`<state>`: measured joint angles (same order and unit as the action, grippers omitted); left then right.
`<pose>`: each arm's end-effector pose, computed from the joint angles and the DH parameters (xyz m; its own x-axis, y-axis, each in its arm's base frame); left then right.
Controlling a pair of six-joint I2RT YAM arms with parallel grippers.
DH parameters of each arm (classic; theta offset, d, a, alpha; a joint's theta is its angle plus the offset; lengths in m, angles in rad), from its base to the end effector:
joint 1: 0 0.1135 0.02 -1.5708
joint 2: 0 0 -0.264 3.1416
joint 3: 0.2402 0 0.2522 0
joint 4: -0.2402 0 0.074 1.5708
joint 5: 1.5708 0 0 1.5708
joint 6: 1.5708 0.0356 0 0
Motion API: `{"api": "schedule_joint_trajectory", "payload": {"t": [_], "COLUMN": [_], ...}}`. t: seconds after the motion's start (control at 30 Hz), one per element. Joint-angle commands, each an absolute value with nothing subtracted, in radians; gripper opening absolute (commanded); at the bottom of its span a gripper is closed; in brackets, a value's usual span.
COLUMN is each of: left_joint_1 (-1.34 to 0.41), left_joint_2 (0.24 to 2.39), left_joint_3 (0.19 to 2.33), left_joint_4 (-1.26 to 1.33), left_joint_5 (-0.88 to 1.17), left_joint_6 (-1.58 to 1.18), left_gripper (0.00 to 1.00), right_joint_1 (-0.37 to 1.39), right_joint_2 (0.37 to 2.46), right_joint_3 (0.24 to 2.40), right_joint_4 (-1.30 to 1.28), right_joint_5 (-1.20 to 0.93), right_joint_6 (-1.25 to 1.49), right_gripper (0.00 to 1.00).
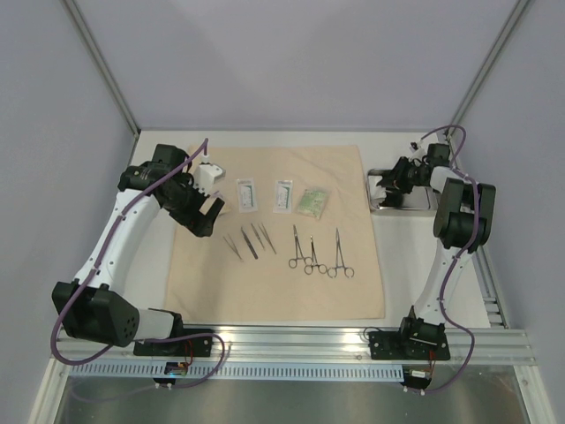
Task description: Prepare the surgical pack
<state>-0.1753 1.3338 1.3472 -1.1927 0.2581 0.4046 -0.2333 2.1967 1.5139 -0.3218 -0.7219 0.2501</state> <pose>0.2382 -0.0514 0.3332 -0.7325 0.5163 -0.4436 0.6015 0.7961 -0.0667 0.4497 -0.0827 0.1344 -0.8379 0.3901 -0.3817 0.0372 0.7386 0.6731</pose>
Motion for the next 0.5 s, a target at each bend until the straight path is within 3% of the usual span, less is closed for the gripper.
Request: {"api": "schedule_joint_trajectory", "payload": {"t": [0.0, 0.17, 0.47], "left_joint_1": [-0.178, -0.178, -0.178], "left_joint_2": [1.341, 1.342, 1.344], "left_joint_3": [1.365, 1.365, 1.365], "left_joint_4": [-1.190, -1.197, -1.203], "left_joint_5": [0.261, 0.271, 0.285], "left_joint_6": [0.377, 0.376, 0.383], "left_gripper": [1.00, 1.00, 1.00], "right_joint_1": [-0.235, -0.235, -0.233], "right_joint_2": [2.207, 2.187, 2.120], "right_joint_3": [1.551, 1.555, 1.594], "right_joint_4": [-0.298, -0.325, -0.413], "right_joint_5": [-0.712, -0.683, -0.591], "right_joint_6": [0.265, 0.241, 0.183], "right_gripper": [0.25, 0.41, 0.54]}}
